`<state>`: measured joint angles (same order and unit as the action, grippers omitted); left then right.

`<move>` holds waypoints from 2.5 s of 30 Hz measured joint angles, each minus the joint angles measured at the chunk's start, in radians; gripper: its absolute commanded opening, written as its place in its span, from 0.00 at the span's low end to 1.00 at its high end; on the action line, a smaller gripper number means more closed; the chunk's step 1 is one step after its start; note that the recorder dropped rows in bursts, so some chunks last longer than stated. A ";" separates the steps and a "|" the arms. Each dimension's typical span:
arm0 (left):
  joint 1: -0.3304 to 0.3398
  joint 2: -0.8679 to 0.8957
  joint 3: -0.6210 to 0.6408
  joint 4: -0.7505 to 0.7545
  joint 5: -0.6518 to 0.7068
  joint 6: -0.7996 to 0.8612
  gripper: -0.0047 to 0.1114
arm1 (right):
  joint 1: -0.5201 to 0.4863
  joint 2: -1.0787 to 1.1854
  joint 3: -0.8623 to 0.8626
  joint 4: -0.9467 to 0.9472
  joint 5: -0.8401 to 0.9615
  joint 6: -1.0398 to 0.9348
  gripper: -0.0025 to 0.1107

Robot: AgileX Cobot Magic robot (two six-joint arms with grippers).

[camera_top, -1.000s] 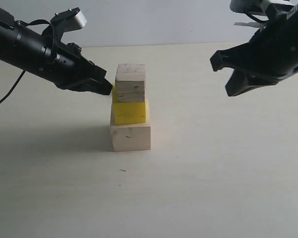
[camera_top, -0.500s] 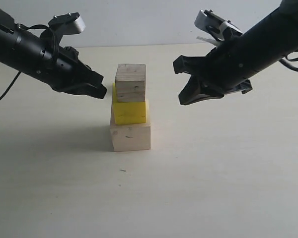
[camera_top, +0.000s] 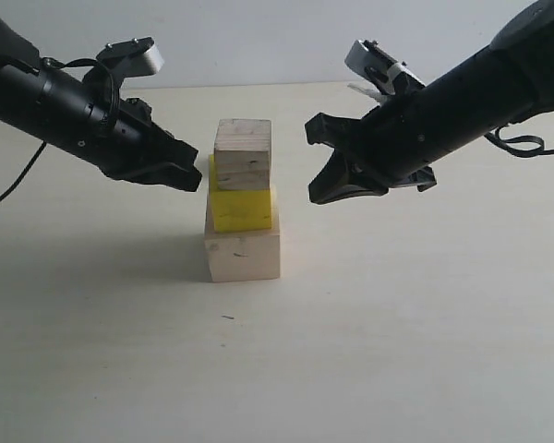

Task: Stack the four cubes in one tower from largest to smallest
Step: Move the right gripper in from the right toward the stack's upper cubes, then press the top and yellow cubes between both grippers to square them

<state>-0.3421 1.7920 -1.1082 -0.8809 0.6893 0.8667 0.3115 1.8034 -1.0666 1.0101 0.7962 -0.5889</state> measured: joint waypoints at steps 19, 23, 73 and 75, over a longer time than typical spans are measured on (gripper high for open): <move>0.000 0.001 0.000 -0.031 -0.008 0.040 0.04 | 0.000 0.044 0.000 0.164 0.051 -0.129 0.02; 0.000 0.003 0.000 -0.033 -0.010 0.042 0.04 | 0.000 0.044 0.000 0.166 0.053 -0.137 0.02; 0.000 0.003 -0.007 -0.051 -0.019 0.074 0.04 | 0.012 0.044 0.000 0.174 0.119 -0.213 0.02; 0.000 0.003 -0.007 -0.051 -0.019 0.075 0.04 | 0.012 0.044 0.000 0.154 0.097 -0.197 0.02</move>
<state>-0.3421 1.7946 -1.1151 -0.9316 0.6707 0.9416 0.3237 1.8477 -1.0666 1.1643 0.8932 -0.7859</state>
